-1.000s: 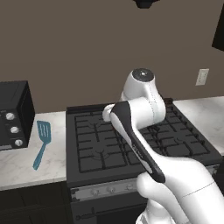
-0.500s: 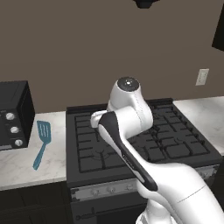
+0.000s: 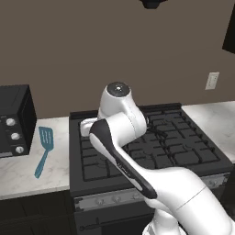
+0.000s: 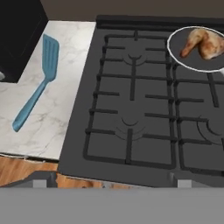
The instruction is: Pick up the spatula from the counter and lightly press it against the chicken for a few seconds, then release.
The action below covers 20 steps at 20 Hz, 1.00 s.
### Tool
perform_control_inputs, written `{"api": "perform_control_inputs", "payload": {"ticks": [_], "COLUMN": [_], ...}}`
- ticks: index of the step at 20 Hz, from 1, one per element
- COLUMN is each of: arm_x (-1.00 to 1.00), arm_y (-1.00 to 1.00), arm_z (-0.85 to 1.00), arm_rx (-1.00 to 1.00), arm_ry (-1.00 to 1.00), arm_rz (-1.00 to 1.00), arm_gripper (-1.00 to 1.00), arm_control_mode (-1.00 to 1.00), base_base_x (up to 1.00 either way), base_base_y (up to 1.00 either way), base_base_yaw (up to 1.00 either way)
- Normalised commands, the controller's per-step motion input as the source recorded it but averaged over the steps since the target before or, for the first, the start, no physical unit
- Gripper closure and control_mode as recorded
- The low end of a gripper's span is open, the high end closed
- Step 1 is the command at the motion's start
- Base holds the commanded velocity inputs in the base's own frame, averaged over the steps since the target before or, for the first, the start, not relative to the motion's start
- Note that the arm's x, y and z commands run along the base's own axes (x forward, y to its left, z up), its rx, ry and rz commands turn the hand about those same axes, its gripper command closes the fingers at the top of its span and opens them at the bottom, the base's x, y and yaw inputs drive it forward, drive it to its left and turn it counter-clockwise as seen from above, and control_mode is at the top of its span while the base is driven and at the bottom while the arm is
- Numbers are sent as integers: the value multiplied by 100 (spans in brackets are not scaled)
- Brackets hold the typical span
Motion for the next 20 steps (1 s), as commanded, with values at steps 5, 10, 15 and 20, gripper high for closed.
{"api": "perform_control_inputs", "payload": {"ticks": [5,10,15,20], "arm_x": [0,0,0,0], "arm_y": [41,35,30,22], "arm_z": [-8,-28,-18,-4], "arm_rx": [6,0,0,0], "arm_ry": [7,0,-1,-2], "arm_rz": [0,0,0,0], "arm_gripper": [-100,-100,-100,-100], "arm_control_mode": [-100,-100,-100,-100], "base_base_x": [0,0,0,0], "base_base_y": [0,0,0,0], "base_base_yaw": [0,0,0,0]}}
